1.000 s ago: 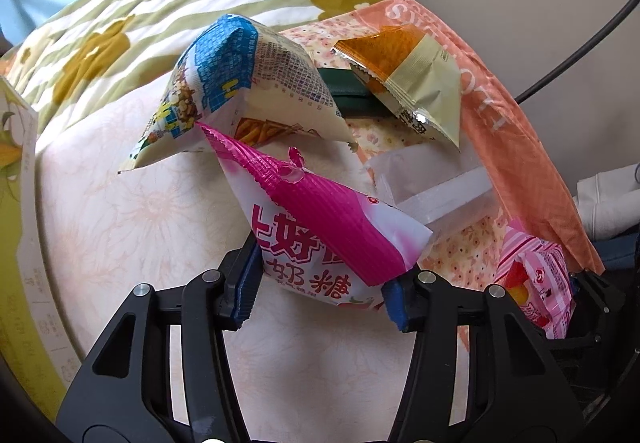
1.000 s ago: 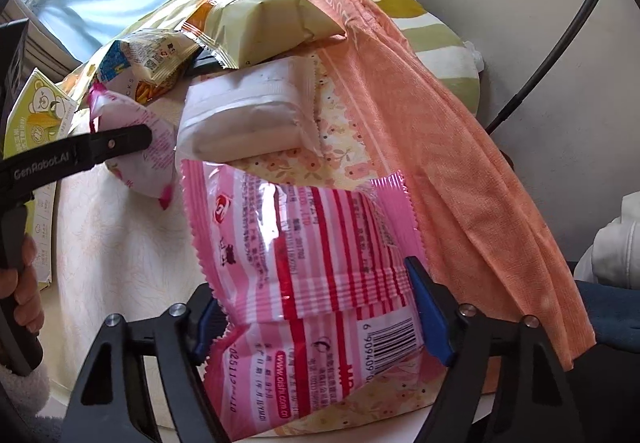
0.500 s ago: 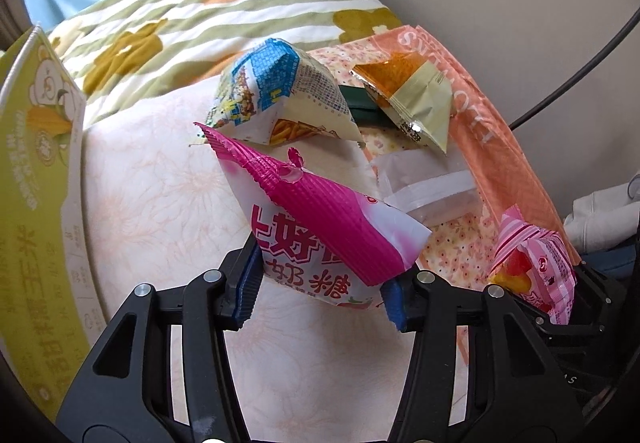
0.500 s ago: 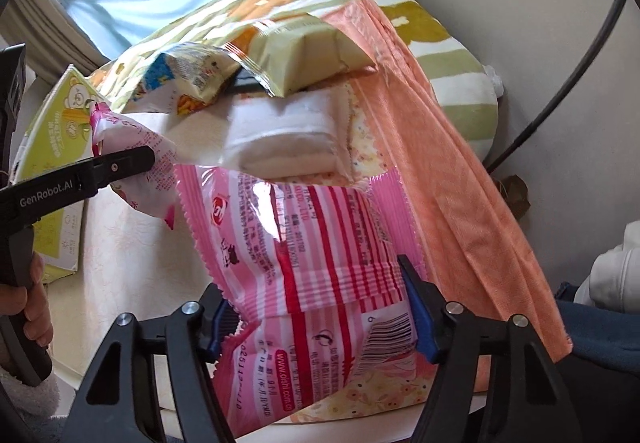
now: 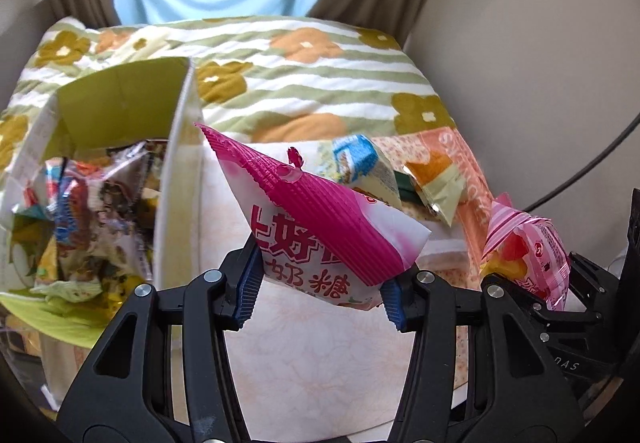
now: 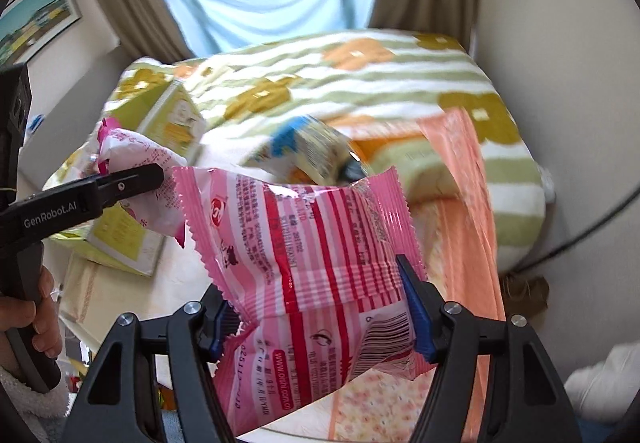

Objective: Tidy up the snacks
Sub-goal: 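Carry both bags over the box and open the left tool to drop the candy bag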

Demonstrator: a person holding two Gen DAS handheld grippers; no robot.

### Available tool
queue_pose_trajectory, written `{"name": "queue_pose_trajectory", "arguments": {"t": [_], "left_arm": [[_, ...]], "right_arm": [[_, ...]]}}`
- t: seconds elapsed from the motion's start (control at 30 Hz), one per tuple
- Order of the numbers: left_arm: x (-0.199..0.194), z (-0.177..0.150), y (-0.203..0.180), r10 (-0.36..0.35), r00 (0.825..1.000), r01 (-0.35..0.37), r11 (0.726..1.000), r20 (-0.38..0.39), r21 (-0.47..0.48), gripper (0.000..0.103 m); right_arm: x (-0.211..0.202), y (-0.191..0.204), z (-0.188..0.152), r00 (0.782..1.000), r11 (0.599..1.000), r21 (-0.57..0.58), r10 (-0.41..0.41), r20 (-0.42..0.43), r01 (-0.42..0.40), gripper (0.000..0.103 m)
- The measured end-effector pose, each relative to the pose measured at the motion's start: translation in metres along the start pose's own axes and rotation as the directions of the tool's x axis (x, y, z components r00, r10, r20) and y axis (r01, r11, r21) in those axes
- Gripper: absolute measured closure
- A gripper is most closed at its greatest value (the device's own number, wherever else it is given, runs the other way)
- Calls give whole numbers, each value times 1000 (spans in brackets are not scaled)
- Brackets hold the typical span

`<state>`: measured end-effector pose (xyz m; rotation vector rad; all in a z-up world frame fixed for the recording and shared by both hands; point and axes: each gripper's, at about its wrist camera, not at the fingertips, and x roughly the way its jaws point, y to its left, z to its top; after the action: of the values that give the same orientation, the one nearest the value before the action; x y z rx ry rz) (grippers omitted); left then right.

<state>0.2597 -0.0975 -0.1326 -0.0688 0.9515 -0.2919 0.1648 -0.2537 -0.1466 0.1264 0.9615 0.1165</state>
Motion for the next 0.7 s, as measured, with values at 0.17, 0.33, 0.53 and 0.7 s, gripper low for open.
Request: {"name": "queue_pose_trajectory", "arguments": {"t": [0.17, 0.33, 0.53, 0.7], "left_arm": [[-41, 17, 40, 70, 994, -65, 996, 88, -68, 56], [-66, 39, 91, 123, 984, -107, 987, 130, -122, 56], [-70, 73, 159, 143, 982, -125, 982, 121, -145, 56], [-54, 99, 215, 129, 988, -114, 981, 87, -160, 56]], "right_arm": [[-5, 37, 36, 994, 989, -123, 94, 48, -88, 39], [2, 87, 72, 982, 966, -198, 180, 61, -165, 39], [24, 147, 116, 966, 944, -240, 250, 65, -228, 39], [51, 190, 148, 964, 939, -248, 261, 59, -239, 39]]}}
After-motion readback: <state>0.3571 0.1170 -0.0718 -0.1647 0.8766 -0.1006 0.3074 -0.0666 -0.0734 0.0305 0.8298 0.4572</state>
